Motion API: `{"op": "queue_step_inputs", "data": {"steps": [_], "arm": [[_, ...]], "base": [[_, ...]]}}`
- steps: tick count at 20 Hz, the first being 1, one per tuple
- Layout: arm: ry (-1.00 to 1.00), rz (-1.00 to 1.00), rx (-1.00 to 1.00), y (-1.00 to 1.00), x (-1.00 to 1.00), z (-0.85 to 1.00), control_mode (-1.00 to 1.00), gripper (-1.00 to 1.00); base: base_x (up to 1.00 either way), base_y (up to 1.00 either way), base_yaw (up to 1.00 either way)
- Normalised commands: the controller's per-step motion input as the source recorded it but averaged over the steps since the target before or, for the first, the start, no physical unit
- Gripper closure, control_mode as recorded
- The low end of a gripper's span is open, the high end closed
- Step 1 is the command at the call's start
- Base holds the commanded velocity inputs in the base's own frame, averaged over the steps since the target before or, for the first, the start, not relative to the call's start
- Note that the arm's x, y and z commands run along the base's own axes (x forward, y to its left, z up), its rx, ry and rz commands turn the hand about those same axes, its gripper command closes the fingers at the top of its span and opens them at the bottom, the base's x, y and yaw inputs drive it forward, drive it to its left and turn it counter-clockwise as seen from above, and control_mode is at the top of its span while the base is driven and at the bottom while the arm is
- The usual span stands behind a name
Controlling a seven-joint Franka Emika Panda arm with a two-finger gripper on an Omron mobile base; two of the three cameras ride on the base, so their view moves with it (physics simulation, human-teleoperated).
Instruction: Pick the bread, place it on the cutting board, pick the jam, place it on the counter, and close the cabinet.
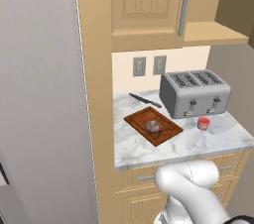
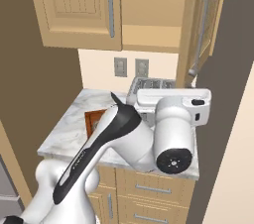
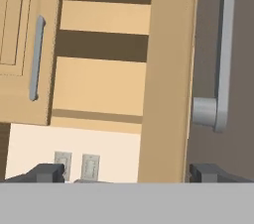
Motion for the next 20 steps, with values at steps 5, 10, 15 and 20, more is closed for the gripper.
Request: {"op": "queue_step_inputs", "data": {"steps": [5,10,15,20], "arm": [[0.00,0.00,0.01,0.33,0.20,0.00,-1.00,-1.00],[0.00,0.01,0.01,0.33,0.18,0.00,-1.00,-1.00],[0.00,0.01,0.01,0.30,0.13,0.00,-1.00,-1.00],[0.00,0.01,0.02,0.26,0.06,0.02,-1.00,-1.00]], "base": [[0.00,0.00,0.00],[0.00,0.00,0.00],[0.00,0.00,0.00],[0.00,0.00,0.00]]}}
